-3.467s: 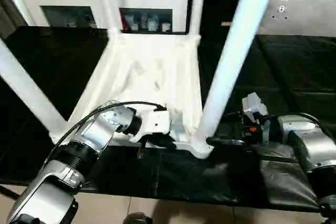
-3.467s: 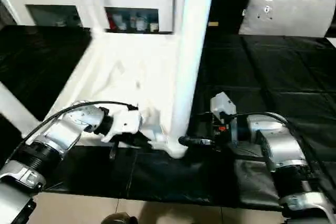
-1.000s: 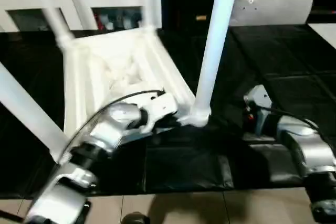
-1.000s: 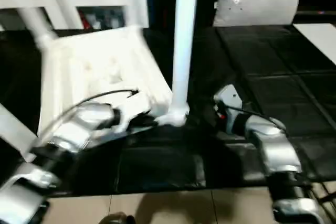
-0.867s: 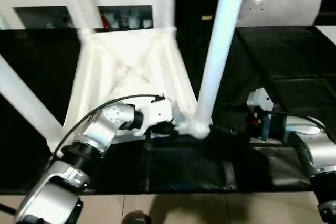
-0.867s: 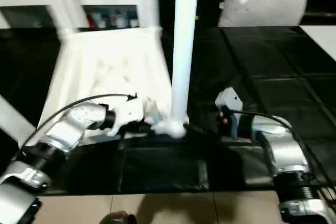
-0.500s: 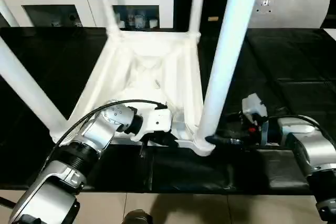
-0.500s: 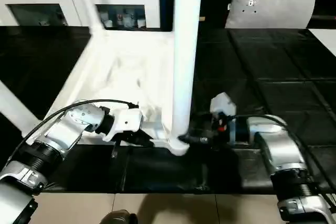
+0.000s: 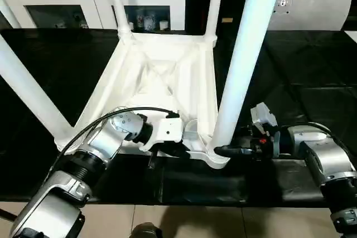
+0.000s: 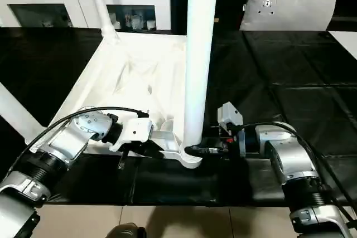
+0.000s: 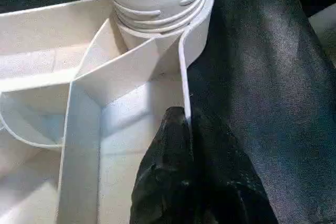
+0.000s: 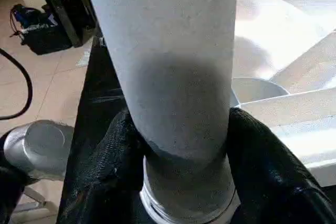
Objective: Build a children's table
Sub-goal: Rotate leg to tighten
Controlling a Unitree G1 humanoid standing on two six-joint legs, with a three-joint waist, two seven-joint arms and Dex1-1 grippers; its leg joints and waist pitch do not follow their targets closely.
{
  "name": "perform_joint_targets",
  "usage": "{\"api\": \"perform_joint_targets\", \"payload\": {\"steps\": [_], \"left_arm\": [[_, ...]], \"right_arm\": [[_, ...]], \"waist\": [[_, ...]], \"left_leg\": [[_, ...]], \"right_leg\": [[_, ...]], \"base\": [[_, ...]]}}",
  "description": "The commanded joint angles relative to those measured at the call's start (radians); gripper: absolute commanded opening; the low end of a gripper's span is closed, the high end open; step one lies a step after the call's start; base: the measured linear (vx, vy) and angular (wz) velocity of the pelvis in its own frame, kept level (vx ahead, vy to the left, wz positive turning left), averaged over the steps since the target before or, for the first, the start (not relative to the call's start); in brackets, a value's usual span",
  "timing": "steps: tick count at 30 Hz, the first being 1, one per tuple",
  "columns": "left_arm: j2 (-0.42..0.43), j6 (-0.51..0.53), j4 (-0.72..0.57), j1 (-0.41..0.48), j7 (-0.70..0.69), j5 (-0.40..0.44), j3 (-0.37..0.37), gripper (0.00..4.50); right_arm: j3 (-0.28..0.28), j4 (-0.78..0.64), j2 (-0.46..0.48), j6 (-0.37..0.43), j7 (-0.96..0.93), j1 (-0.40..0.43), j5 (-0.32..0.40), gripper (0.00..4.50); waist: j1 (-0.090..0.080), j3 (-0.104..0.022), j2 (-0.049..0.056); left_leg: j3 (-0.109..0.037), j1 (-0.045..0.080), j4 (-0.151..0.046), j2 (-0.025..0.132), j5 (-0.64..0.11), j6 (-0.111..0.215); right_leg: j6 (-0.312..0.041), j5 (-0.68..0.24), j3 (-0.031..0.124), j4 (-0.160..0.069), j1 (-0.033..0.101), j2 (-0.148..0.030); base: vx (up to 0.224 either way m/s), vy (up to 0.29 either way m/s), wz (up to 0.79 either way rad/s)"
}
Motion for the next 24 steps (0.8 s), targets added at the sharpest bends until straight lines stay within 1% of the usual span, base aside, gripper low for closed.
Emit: {"api": "perform_joint_targets", "payload": {"steps": [1, 3, 4, 5, 6, 7, 8, 9, 10, 11, 12, 13, 14, 15, 16, 17, 18, 19, 21, 22, 23, 24], "left_arm": [[-0.008, -0.01, 0.002, 0.006, -0.014, 0.028, -0.044, 0.0], [-0.02, 0.029, 0.009, 0.006, 0.034, 0.029, -0.024, 0.0], [-0.032, 0.058, 0.01, 0.006, 0.061, 0.024, -0.01, 0.0], [-0.032, 0.06, 0.01, 0.006, 0.063, 0.024, -0.009, 0.0], [-0.045, 0.088, 0.008, 0.006, 0.088, 0.016, 0.005, 0.0], [-0.062, 0.128, -0.004, 0.01, 0.112, 0.001, 0.022, 0.0], [-0.074, 0.154, -0.016, 0.014, 0.121, -0.011, 0.032, 0.0], [-0.08, 0.171, -0.025, 0.017, 0.125, -0.018, 0.036, 0.0], [-0.093, 0.188, -0.035, 0.019, 0.141, -0.025, 0.044, 0.0], [-0.107, 0.208, -0.042, 0.02, 0.161, -0.029, 0.05, 0.0], [-0.121, 0.233, -0.045, 0.018, 0.189, -0.025, 0.055, 0.0], [-0.136, 0.25, -0.042, 0.013, 0.223, -0.016, 0.059, 0.0], [-0.156, 0.277, -0.036, 0.006, 0.267, -0.005, 0.066, 0.0], [-0.202, 0.333, -0.025, -0.009, 0.361, 0.009, 0.088, 0.0], [-0.232, 0.37, -0.016, -0.018, 0.42, 0.011, 0.107, 0.0], [-0.237, 0.374, -0.015, -0.02, 0.43, 0.012, 0.109, 0.0], [-0.273, 0.41, -0.007, -0.031, 0.505, 0.021, 0.129, 0.0], [-0.298, 0.419, 0.001, -0.038, 0.559, 0.029, 0.141, 0.0], [-0.358, 0.443, 0.011, -0.048, 0.668, 0.051, 0.148, 0.0], [-0.375, 0.45, 0.011, -0.048, 0.696, 0.061, 0.145, 0.0], [-0.387, 0.448, 0.012, -0.048, 0.714, 0.071, 0.138, 0.0], [-0.395, 0.441, 0.013, -0.047, 0.73, 0.079, 0.135, 0.0]], "right_arm": [[0.021, -0.028, 0.003, 0.018, 0.015, 0.007, 0.019, 2.0], [0.011, -0.047, 0.015, 0.031, -0.007, 0.026, 0.027, 1.97], [0.003, -0.052, 0.024, 0.042, -0.026, 0.031, 0.033, 1.96], [0.002, -0.052, 0.025, 0.042, -0.028, 0.031, 0.033, 1.95], [-0.007, -0.051, 0.038, 0.049, -0.062, 0.032, 0.03, 1.95], [-0.018, -0.031, 0.064, 0.059, -0.143, 0.025, 0.007, 1.95], [-0.023, -0.013, 0.084, 0.059, -0.21, 0.018, -0.018, 1.95], [-0.025, -0.002, 0.094, 0.061, -0.246, 0.012, -0.033, 1.95], [-0.03, 0.023, 0.114, 0.055, -0.309, 0.0, -0.057, 1.95], [-0.035, 0.045, 0.133, 0.052, -0.367, -0.011, -0.077, 1.95], [-0.039, 0.065, 0.153, 0.05, -0.427, -0.023, -0.098, 1.94], [-0.044, 0.081, 0.173, 0.053, -0.485, -0.034, -0.116, 1.94], [-0.049, 0.096, 0.195, 0.061, -0.547, -0.046, -0.131, 1.94], [-0.064, 0.118, 0.241, 0.092, -0.669, -0.069, -0.155, 1.94], [-0.074, 0.131, 0.268, 0.106, -0.741, -0.081, -0.165, 1.93], [-0.077, 0.133, 0.273, 0.109, -0.753, -0.083, -0.165, 1.93], [-0.097, 0.149, 0.31, 0.131, -0.838, -0.098, -0.168, 1.93], [-0.114, 0.162, 0.337, 0.139, -0.893, -0.108, -0.164, 1.93], [-0.132, 0.198, 0.389, 0.124, -1.005, -0.13, -0.176, 1.93], [-0.147, 0.21, 0.408, 0.118, -1.032, -0.137, -0.167, 1.93], [-0.158, 0.22, 0.421, 0.116, -1.036, -0.144, -0.151, 2.28], [-0.162, 0.222, 0.43, 0.11, -1.027, -0.146, -0.139, 2.49]], "waist": [[-0.003, -0.077, -0.021], [-0.002, -0.077, -0.016], [-0.002, -0.076, -0.018], [-0.001, -0.073, -0.017], [-0.003, -0.072, -0.018], [-0.004, -0.071, -0.019], [-0.01, -0.067, -0.019], [-0.011, -0.065, -0.018], [-0.018, -0.062, -0.015], [-0.028, -0.06, -0.013], [-0.036, -0.058, -0.016], [-0.049, -0.056, -0.017], [-0.059, -0.056, -0.012], [-0.067, -0.054, -0.014], [-0.077, -0.051, -0.014], [-0.083, -0.056, -0.017], [-0.086, -0.055, -0.018], [-0.089, -0.055, -0.02], [-0.091, -0.059, -0.017], [-0.092, -0.063, -0.016], [-0.09, -0.068, -0.016], [-0.089, -0.068, -0.01]], "left_leg": [[-0.017, 0.014, -0.058, 0.07, -0.078, 0.119], [-0.018, 0.016, -0.058, 0.071, -0.084, 0.113], [-0.017, 0.015, -0.059, 0.07, -0.092, 0.111], [-0.017, 0.016, -0.06, 0.07, -0.103, 0.105], [-0.016, 0.016, -0.061, 0.07, -0.113, 0.101], [-0.016, 0.018, -0.064, 0.07, -0.128, 0.089], [-0.016, 0.018, -0.068, 0.069, -0.152, 0.073], [-0.017, 0.019, -0.07, 0.068, -0.169, 0.065], [-0.02, 0.019, -0.076, 0.067, -0.209, 0.043], [-0.022, 0.021, -0.08, 0.066, -0.241, 0.023], [-0.022, 0.018, -0.081, 0.064, -0.253, 0.016], [-0.026, 0.015, -0.084, 0.062, -0.272, 0.004], [-0.029, 0.014, -0.087, 0.062, -0.286, -0.005], [-0.029, 0.013, -0.088, 0.061, -0.295, -0.008], [-0.029, 0.017, -0.088, 0.059, -0.314, -0.023], [-0.029, 0.02, -0.084, 0.056, -0.304, -0.022], [-0.029, 0.015, -0.084, 0.055, -0.295, -0.018], [-0.026, 0.014, -0.083, 0.053, -0.275, -0.007], [-0.024, 0.017, -0.081, 0.055, -0.25, 0.004], [-0.023, 0.014, -0.08, 0.054, -0.226, 0.011], [-0.021, 0.012, -0.077, 0.054, -0.187, 0.027], [-0.021, 0.01, -0.076, 0.054, -0.176, 0.035]], "right_leg": [[-0.238, -0.031, 0.058, -0.065, 0.046, -0.085], [-0.237, -0.033, 0.059, -0.064, 0.044, -0.084], [-0.239, -0.037, 0.058, -0.066, 0.044, -0.084], [-0.24, -0.057, 0.058, -0.07, 0.043, -0.084], [-0.24, -0.07, 0.059, -0.07, 0.043, -0.084], [-0.234, -0.106, 0.059, -0.074, 0.043, -0.086], [-0.224, -0.155, 0.059, -0.08, 0.042, -0.087], [-0.217, -0.19, 0.058, -0.084, 0.041, -0.088], [-0.198, -0.261, 0.058, -0.093, 0.042, -0.088], [-0.186, -0.305, 0.058, -0.097, 0.04, -0.089], [-0.179, -0.323, 0.058, -0.099, 0.042, -0.089], [-0.166, -0.365, 0.055, -0.103, 0.044, -0.089], [-0.154, -0.385, 0.054, -0.104, 0.043, -0.088], [-0.15, -0.393, 0.054, -0.106, 0.041, -0.086], [-0.148, -0.422, 0.053, -0.11, 0.037, -0.086], [-0.146, -0.423, 0.055, -0.114, 0.038, -0.09], [-0.146, -0.412, 0.056, -0.112, 0.039, -0.089], [-0.147, -0.389, 0.056, -0.114, 0.04, -0.086], [-0.155, -0.345, 0.058, -0.112, 0.035, -0.084], [-0.167, -0.286, 0.058, -0.107, 0.039, -0.082], [-0.181, -0.207, 0.058, -0.1, 0.042, -0.08], [-0.19, -0.174, 0.058, -0.097, 0.042, -0.08]], "base": [[0.0, 0.0, 0.0], [0.0, 0.0, 0.0], [0.0, 0.0, 0.0], [0.0, 0.0, 0.0], [0.0, 0.0, 0.0], [0.0, 0.0, 0.0], [0.0, 0.0, 0.0], [0.0, 0.0, 0.0], [0.0, 0.0, 0.0], [0.0, 0.0, 0.0], [0.0, 0.0, 0.0], [0.0, 0.0, 0.0], [0.0, 0.0, 0.0], [0.0, 0.0, 0.0], [0.0, 0.0, 0.0], [0.0, 0.0, 0.0], [0.0, 0.0, 0.0], [0.0, 0.0, 0.0], [0.0, 0.0, 0.0], [0.0, 0.0, 0.0], [0.0, 0.0, 0.0], [0.051, 0.003, 0.01]]}}
